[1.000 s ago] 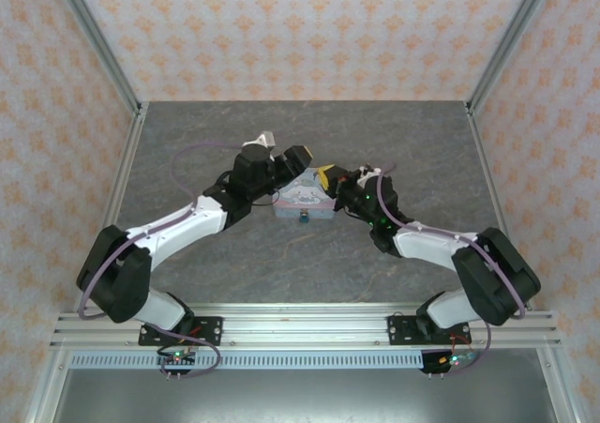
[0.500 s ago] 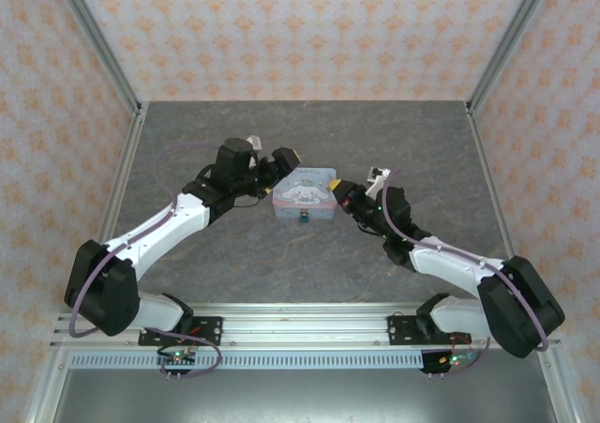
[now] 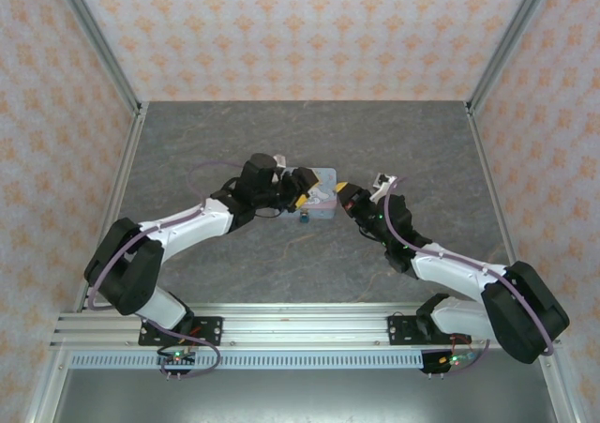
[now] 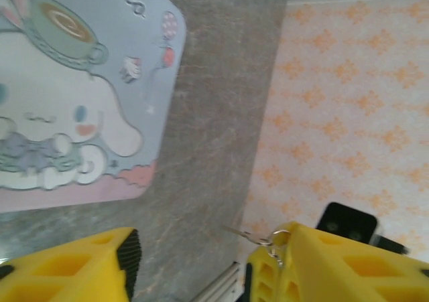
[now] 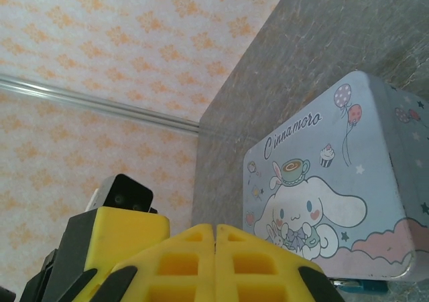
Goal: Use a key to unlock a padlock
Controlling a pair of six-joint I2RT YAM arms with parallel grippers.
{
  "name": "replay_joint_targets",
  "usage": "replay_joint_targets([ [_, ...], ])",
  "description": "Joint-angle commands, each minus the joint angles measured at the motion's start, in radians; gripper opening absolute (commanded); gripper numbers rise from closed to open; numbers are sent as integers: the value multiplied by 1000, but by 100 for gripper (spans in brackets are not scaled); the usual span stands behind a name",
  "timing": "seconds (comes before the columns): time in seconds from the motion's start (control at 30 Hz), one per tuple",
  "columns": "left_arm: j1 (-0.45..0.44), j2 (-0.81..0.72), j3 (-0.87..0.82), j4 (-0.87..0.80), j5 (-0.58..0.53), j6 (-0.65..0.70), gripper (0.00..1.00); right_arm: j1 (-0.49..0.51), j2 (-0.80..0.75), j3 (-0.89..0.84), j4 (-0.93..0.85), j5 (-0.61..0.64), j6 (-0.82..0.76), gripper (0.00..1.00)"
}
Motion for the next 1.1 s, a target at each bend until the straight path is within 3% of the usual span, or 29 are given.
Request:
replay_joint_targets([
  [0.0,-13,25,-23,174,-56,-104,55,5,-11,-7,57,55,51,0],
  [0.4,-41,72,-21,267,-111,-164,39,5,47,10,102,51,99,0],
  [1.07,-84,130,35,280,-122,-168,29,6,59,17,105,36,102,0],
])
